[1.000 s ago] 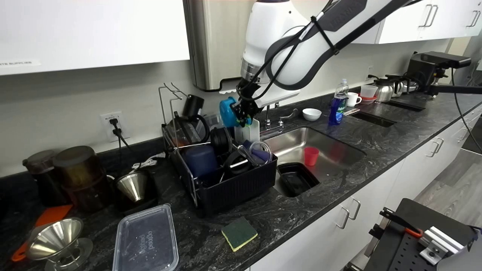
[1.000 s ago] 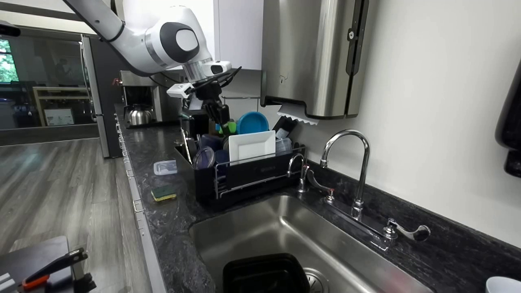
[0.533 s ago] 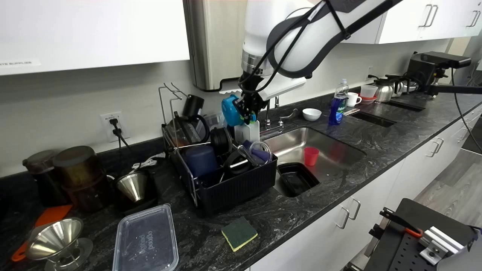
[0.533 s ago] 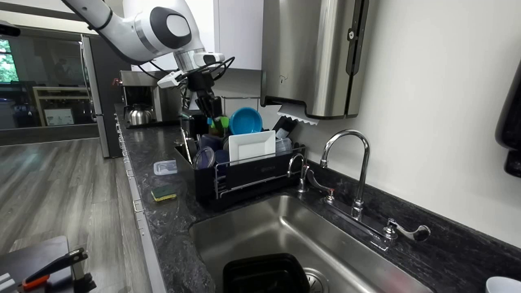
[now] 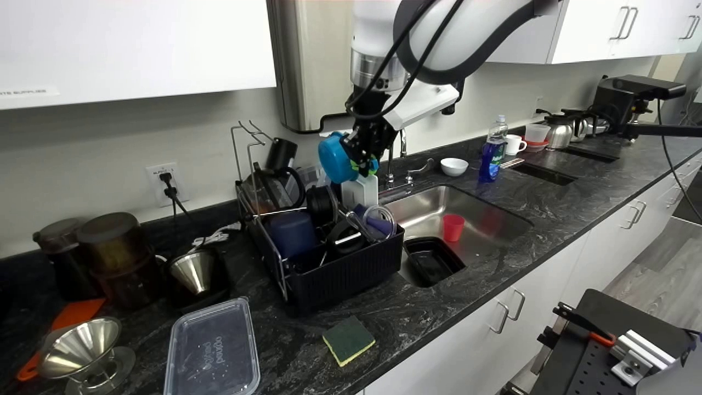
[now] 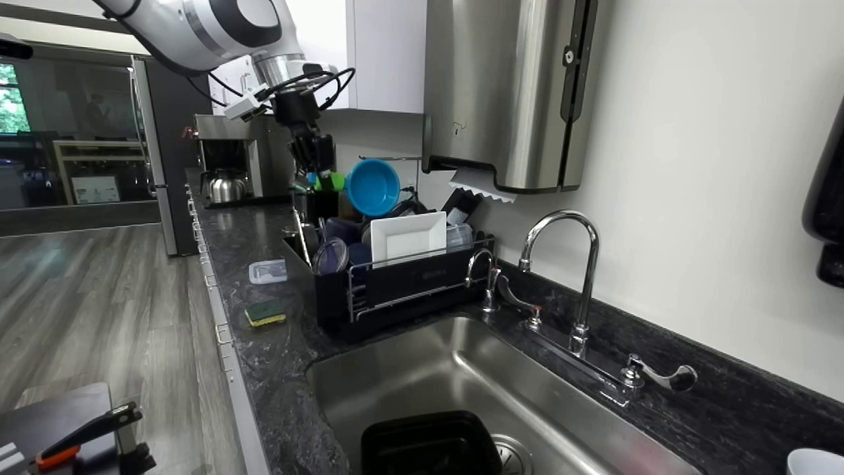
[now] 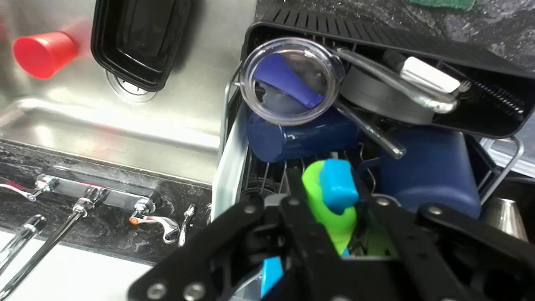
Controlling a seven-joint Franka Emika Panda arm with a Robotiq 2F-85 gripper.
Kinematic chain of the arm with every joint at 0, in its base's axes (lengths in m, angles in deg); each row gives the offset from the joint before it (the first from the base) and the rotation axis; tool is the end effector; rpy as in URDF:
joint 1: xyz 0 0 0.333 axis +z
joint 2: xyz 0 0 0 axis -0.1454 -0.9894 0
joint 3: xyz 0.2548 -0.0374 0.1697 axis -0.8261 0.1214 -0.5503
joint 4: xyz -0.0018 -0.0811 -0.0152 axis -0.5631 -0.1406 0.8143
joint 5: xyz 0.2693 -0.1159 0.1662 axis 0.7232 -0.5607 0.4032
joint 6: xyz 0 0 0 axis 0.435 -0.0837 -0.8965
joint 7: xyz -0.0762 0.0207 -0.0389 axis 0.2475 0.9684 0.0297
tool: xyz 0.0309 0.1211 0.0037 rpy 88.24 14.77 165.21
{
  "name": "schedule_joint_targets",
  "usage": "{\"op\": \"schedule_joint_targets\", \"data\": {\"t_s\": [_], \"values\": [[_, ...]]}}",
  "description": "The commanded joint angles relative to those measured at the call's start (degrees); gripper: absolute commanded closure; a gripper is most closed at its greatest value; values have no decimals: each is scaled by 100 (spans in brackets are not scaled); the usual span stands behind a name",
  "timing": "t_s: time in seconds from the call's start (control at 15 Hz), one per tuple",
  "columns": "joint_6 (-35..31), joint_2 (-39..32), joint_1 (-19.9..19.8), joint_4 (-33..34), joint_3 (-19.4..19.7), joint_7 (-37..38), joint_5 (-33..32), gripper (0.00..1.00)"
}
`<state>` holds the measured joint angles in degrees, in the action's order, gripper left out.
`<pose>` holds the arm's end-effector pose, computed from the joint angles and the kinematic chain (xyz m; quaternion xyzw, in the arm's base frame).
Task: Put the light blue pot in the sink
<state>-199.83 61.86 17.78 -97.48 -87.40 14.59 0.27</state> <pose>0.4640 0.1561 0.4517 0.9887 0.0212 0.1297 0.0723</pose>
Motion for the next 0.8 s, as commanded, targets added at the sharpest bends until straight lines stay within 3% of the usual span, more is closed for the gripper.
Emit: {"op": "schedule_joint_targets", "data": {"t_s": [0.0,0.73], "values": [[332,349,10,-183,-90,-316,204,93],[929,992,-81,-502,-70,-873,566,93]]}}
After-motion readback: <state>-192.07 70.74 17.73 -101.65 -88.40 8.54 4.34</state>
